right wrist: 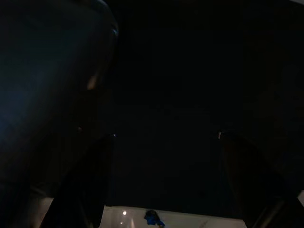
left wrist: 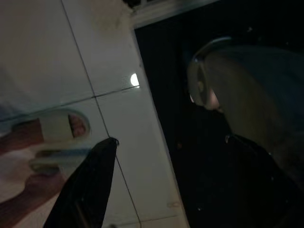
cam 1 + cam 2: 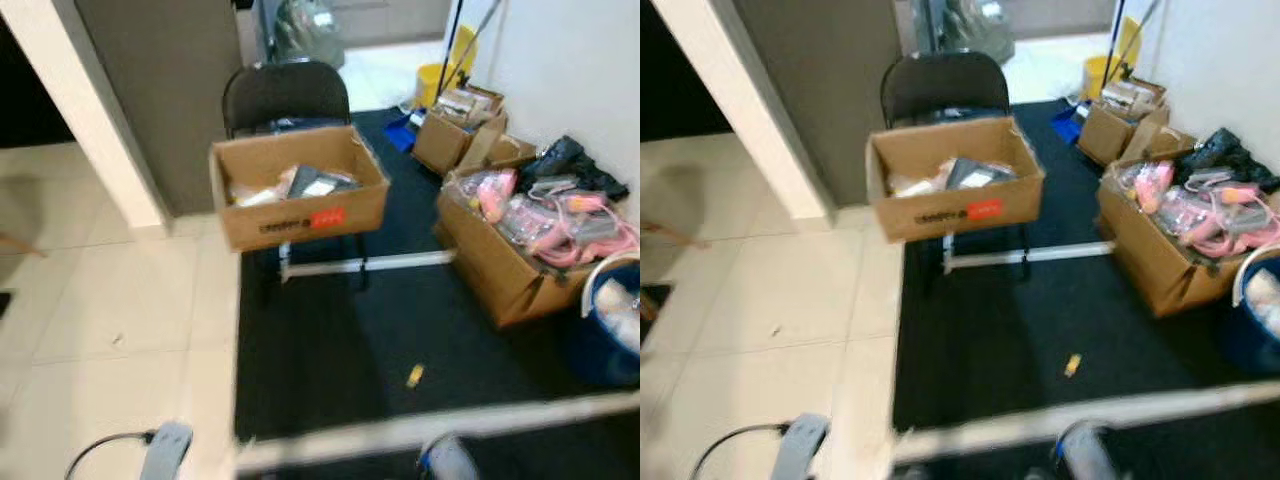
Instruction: Picking trash to rubbish bin
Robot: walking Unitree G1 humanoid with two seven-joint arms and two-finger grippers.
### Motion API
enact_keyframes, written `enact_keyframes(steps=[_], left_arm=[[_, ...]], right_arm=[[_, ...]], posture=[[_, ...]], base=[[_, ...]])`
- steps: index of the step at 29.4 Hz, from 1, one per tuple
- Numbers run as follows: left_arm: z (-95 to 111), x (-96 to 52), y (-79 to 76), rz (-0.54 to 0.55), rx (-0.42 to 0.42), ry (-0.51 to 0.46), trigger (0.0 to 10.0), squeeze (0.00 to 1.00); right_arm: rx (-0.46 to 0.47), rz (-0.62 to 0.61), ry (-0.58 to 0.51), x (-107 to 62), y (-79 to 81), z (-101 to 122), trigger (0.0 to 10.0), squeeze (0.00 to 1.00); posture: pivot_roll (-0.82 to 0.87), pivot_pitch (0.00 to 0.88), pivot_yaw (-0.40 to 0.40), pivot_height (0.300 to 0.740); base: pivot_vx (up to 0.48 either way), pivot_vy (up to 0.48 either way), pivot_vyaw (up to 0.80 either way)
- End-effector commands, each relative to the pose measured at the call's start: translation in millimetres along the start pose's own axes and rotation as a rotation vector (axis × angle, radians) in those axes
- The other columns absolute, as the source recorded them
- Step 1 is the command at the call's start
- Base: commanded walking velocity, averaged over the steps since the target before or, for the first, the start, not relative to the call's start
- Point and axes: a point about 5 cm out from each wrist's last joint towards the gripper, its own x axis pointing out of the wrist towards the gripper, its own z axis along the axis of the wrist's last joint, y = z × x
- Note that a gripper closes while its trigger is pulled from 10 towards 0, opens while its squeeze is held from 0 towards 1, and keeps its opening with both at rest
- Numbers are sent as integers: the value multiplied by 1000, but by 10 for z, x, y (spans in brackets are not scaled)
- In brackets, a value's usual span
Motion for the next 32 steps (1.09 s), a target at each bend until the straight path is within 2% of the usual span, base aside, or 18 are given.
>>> enact_keyframes(steps=[1,10,21,24,28,32], left_arm=[[-10,7,-11,10,23,16,10000,0],[-164,13,-64,9,43,67,10000,0],[-229,18,-106,-4,94,92,10000,0],[-255,19,-121,-11,138,111,10000,0],[-354,19,-168,-48,361,195,10000,0],[-371,26,-200,-63,425,214,10000,0]], right_arm=[[-4,10,6,4,36,-10,10000,0],[-8,12,13,4,39,-13,10000,0],[-14,16,24,3,40,-19,10000,0],[-16,16,26,3,39,-20,10000,0],[-21,16,30,3,37,-22,10000,0],[-22,15,30,3,38,-20,10000,0]], posture=[[20,112,84,740],[16,112,92,740],[16,112,92,740],[16,112,92,740],[27,105,90,740],[24,97,93,740]], base=[[0,0,0],[0,0,-51],[0,0,-790],[0,0,-800],[0,0,-800],[0,0,-800]])
